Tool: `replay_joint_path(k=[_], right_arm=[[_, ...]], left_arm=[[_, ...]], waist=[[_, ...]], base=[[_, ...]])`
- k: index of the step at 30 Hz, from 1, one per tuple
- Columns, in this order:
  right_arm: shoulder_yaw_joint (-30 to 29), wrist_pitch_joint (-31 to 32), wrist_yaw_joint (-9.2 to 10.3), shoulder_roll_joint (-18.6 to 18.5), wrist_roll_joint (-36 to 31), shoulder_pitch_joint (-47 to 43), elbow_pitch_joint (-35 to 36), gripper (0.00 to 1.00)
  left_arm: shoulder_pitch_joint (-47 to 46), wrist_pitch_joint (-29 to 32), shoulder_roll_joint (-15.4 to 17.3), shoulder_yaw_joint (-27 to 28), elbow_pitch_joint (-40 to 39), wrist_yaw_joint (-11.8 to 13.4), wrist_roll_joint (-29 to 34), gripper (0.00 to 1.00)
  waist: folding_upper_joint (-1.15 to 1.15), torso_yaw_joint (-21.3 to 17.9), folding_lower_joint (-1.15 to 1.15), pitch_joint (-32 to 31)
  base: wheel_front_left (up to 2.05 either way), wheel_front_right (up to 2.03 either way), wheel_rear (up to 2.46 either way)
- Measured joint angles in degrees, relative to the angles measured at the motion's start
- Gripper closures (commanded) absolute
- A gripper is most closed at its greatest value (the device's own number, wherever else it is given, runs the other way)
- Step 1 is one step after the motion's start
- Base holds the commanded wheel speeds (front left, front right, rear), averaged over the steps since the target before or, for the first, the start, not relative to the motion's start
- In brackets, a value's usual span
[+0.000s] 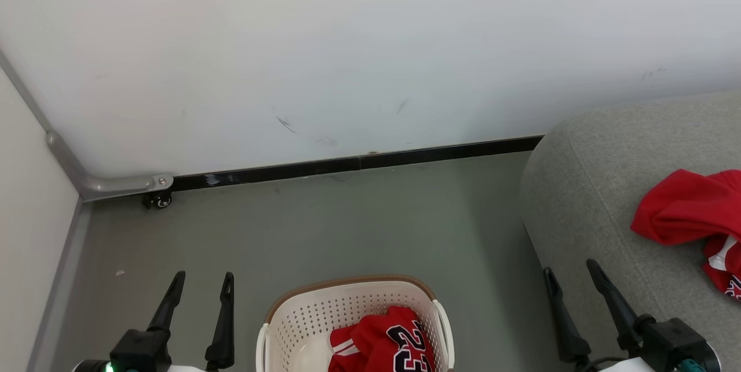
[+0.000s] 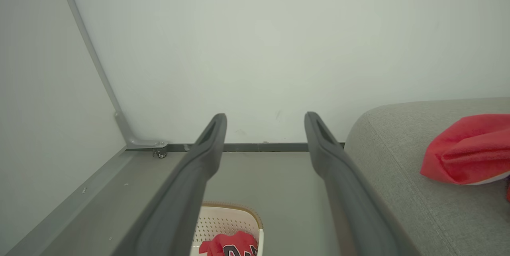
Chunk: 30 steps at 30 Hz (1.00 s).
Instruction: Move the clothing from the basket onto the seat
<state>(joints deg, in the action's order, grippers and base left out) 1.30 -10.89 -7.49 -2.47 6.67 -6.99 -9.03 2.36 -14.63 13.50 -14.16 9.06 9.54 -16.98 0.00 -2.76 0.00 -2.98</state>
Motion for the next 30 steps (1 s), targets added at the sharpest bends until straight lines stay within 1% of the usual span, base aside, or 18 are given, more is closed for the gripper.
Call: replay_joint_path(k=[9, 13, 20, 25, 30], right_arm=[[0.0, 0.3, 0.0, 0.0, 0.1, 0.0, 0.7, 0.0], [-0.5, 0.3, 0.0, 0.0, 0.1, 0.0, 1.1, 0.0], [-1.3, 0.3, 0.0, 0.0, 0.1, -0.1, 1.4, 0.0], [-1.8, 0.3, 0.0, 0.0, 0.1, -0.6, 1.7, 0.0], [-2.6, 0.3, 0.0, 0.0, 0.1, -1.1, 2.0, 0.0]], left_arm=[[0.0, 0.0, -0.7, 0.2, 0.0, -0.6, 0.4, 0.0], [0.0, 0.0, -0.9, 0.2, 0.2, -1.5, 0.7, 0.0], [-0.1, 0.0, -1.2, -0.2, 0.5, -2.4, 1.0, 0.0], [-0.5, 0.0, -1.7, -1.2, 0.6, -3.1, 1.6, 0.0], [-1.5, 0.0, -2.0, -1.8, 0.8, -4.3, 1.7, 0.0]], waist=[[0.0, -0.4, 0.0, 0.1], [0.0, -0.7, 0.0, 0.2], [0.0, -1.6, 0.0, 0.4], [0.0, -2.5, 0.0, 0.5], [0.0, -3.8, 0.0, 0.7]], base=[[0.0, 0.0, 0.0], [0.0, 0.0, 0.0], [0.0, 0.0, 0.0], [0.0, 0.0, 0.0], [0.0, 0.0, 0.0]])
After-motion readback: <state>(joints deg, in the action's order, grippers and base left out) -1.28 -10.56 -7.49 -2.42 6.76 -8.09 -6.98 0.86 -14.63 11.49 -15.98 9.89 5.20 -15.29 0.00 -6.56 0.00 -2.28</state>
